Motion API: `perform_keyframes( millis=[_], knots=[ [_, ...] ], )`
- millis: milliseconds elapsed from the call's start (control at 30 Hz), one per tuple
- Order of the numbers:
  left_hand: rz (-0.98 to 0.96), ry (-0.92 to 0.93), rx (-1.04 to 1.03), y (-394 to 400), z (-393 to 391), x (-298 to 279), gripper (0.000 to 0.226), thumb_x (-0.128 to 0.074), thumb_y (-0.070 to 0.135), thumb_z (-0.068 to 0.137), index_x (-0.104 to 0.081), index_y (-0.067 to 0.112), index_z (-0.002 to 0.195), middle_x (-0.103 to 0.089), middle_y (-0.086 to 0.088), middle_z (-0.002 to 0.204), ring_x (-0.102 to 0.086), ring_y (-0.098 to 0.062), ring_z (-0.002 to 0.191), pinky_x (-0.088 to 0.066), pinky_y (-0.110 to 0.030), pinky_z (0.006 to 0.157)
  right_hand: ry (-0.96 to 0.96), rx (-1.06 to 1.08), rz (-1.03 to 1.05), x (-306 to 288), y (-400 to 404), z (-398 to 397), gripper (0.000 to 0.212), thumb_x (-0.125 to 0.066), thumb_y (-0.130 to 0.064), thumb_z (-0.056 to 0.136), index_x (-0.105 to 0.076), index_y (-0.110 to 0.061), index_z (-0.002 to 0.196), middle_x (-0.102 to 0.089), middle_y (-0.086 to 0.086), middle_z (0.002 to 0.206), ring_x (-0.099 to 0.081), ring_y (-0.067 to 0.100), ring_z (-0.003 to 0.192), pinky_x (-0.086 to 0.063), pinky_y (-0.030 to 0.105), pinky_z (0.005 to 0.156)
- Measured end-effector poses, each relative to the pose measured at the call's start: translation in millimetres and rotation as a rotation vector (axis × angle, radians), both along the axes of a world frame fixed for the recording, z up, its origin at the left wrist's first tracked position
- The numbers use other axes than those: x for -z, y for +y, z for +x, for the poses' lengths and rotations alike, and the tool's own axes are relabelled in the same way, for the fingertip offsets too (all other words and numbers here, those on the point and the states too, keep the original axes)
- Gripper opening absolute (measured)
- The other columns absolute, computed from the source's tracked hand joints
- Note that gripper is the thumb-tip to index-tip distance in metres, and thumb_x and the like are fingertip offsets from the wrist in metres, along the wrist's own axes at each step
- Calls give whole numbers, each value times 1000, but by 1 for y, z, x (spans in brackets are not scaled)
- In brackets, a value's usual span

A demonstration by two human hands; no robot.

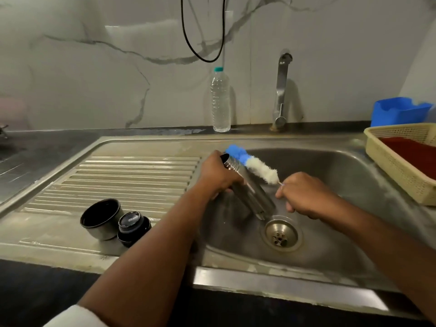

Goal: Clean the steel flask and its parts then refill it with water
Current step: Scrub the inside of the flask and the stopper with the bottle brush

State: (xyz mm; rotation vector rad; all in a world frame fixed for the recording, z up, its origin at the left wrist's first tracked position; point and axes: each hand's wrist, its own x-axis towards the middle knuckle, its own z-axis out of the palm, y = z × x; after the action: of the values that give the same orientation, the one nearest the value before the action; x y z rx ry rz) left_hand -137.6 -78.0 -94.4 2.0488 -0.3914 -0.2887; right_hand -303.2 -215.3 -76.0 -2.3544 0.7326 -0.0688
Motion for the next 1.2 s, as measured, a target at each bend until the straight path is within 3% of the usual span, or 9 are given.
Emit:
perform_keyframes(
  millis=[167,333,433,600,767,900,1000,1133,1200],
  knots=[
    [-60,17,41,-5,-1,8,79,-96,6,68,-51,15,132,-66,-7,115,-73,-27,94,-67,-46,70,-162,-81,86,2,5,0,25,-49,-20,103,-71,-25,93,-59,-7,58,-48,10,51,-34,25,53],
    [-61,114,45,-6,6,10,78,-92,2,73,-50,13,138,-64,-10,122,-72,-31,99,-67,-50,73,105,-60,68,5,-10,-9,27,-39,-23,104,-65,-17,100,-61,9,67,-42,15,40,-33,23,41],
    [-64,137,16,-6,8,10,73,-91,1,73,-52,11,133,-65,-13,120,-73,-31,95,-67,-50,74,206,-20,-36,2,-16,-13,28,-43,-16,96,-69,-8,97,-65,12,70,-48,24,50,-35,25,45],
    [-92,164,-1,-6,9,11,66,-90,0,74,-59,11,132,-69,-13,112,-76,-31,90,-67,-49,73,34,-92,-20,-8,1,-8,22,-53,-20,100,-72,-15,91,-69,3,84,-64,20,75,-56,37,72],
    [-37,190,-39,-4,7,10,63,-94,7,72,-53,14,120,-62,-10,102,-75,-31,92,-67,-43,73,320,-92,-83,-20,-10,-31,22,-46,-16,99,-64,-8,90,-60,8,67,-47,17,45,-33,23,42],
    [-24,166,-54,-8,7,12,71,-97,12,70,-53,10,127,-63,-13,108,-75,-28,84,-67,-43,69,427,-80,-343,-16,-21,-37,22,-51,-22,99,-66,-13,113,-67,7,96,-63,20,80,-42,26,56],
    [-54,171,-42,-8,9,14,64,-97,10,69,-56,11,118,-66,-14,115,-74,-30,92,-67,-48,74,283,-209,-251,-9,-8,-26,22,-46,-17,102,-67,-11,96,-64,9,93,-65,29,86,-39,28,55],
    [-55,166,-10,-10,9,18,69,-97,10,69,-54,19,123,-63,-11,113,-73,-31,96,-67,-50,73,280,-141,-83,-8,-6,-32,26,-43,-13,100,-66,-8,110,-64,12,82,-54,20,53,-38,26,45],
    [-64,149,-5,-12,9,18,68,-97,11,70,-54,24,121,-61,-11,111,-74,-33,91,-66,-52,71,419,-85,-218,-7,-9,-39,37,-46,-16,98,-60,-16,132,-70,12,99,-66,20,71,-53,30,57]
  ],
)
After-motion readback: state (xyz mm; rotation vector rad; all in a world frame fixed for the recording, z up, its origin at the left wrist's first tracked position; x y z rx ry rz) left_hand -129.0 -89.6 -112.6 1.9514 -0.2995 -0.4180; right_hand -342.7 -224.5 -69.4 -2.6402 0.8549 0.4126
